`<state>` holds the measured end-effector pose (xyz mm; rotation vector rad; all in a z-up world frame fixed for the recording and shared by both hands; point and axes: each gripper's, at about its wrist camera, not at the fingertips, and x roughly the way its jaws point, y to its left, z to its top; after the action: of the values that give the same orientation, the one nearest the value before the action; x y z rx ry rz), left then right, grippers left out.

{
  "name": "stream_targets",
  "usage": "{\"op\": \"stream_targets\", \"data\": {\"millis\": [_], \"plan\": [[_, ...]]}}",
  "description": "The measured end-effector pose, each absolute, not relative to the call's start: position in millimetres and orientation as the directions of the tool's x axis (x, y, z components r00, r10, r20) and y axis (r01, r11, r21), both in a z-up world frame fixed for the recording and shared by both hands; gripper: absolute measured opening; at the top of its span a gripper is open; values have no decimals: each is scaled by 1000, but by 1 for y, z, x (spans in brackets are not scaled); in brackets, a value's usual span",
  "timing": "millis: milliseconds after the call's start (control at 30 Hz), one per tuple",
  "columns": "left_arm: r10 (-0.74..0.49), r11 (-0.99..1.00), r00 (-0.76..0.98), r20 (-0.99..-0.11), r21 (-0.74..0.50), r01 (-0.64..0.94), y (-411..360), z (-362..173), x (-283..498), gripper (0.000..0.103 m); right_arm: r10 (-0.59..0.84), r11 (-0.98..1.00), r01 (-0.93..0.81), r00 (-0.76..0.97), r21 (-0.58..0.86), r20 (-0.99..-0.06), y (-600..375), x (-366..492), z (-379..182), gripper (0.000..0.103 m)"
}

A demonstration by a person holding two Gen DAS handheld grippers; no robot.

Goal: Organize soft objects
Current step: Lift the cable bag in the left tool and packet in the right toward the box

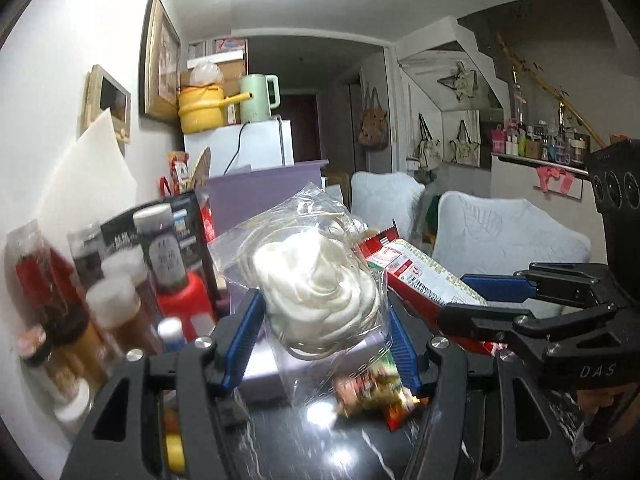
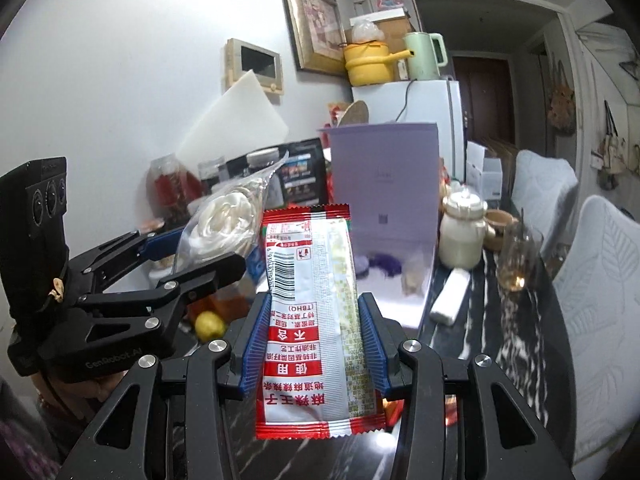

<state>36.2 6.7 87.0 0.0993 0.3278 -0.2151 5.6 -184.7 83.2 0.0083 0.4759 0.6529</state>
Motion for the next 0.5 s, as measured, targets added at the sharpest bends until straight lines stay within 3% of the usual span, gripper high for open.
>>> {"op": "stream_targets", "data": {"millis": [500], "plan": [[-168, 977, 956, -239, 86, 193, 9, 118, 128, 59, 572, 810, -579, 744, 95, -346, -174, 97, 121, 43]]}}
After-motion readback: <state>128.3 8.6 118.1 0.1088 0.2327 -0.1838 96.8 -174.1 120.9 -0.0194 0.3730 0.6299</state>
